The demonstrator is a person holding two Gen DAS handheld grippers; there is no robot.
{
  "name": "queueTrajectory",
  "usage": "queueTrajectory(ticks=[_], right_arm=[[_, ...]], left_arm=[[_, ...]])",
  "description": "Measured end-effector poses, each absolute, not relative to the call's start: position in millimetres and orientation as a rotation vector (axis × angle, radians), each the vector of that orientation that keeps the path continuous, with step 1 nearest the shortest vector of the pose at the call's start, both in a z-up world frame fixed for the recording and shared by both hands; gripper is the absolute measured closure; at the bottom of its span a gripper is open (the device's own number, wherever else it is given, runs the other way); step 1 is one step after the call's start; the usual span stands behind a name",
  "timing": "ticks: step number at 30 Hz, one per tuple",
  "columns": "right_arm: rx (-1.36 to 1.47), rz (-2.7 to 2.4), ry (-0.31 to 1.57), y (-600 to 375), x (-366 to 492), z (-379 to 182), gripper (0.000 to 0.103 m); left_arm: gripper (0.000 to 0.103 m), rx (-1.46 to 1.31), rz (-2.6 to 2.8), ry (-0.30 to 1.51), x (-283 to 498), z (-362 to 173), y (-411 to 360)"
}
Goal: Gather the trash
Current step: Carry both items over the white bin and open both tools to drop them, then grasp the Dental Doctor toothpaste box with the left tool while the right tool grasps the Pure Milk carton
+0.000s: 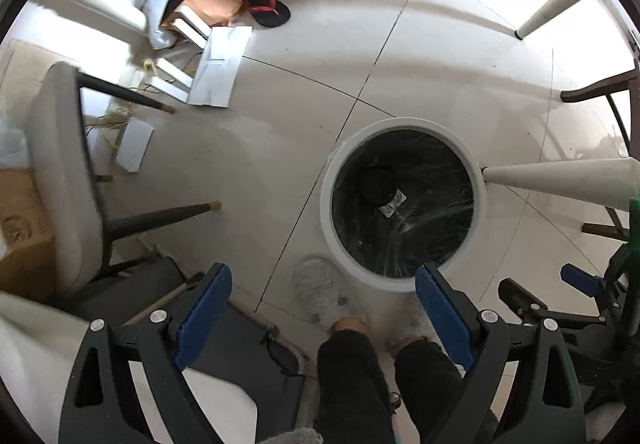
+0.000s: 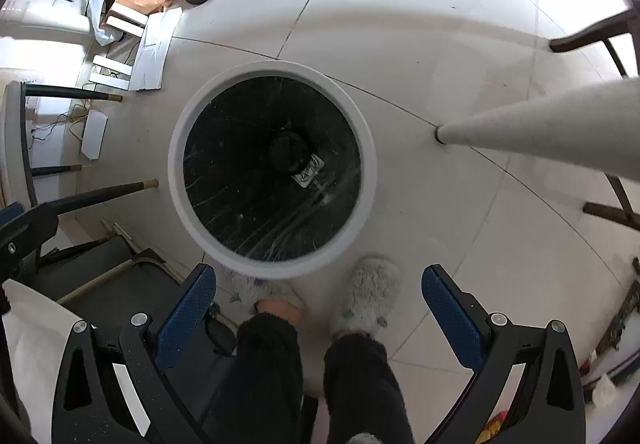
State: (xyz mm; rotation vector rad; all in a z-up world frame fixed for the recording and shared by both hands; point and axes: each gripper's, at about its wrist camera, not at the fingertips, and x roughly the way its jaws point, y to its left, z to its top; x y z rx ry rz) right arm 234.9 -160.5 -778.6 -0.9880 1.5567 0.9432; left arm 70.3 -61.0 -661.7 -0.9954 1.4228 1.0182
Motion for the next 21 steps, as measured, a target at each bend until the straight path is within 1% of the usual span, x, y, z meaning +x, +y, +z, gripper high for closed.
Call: queueTrajectory(ticks=[5, 9, 13, 21], right_arm=[[-0.962, 0.931, 1.560, -173, 237, -722, 0.000], [-0.943, 0.935, 1.549, -178, 240, -661, 0.000], [-0.942, 0.950, 1.542, -182, 244, -601, 0.000], [-0.952, 1.027, 1.532, -184, 248, -490, 0.000]], left_arm=[[0.009, -0.997, 1.059, 1.413, 64, -611, -79], [0.009, -1.010, 1.075, 1.422, 62, -562, -90], [0.009, -1.019, 1.074, 1.436, 63, -525, -98], [0.009, -1.002, 1.023, 1.410, 60, -441, -106]])
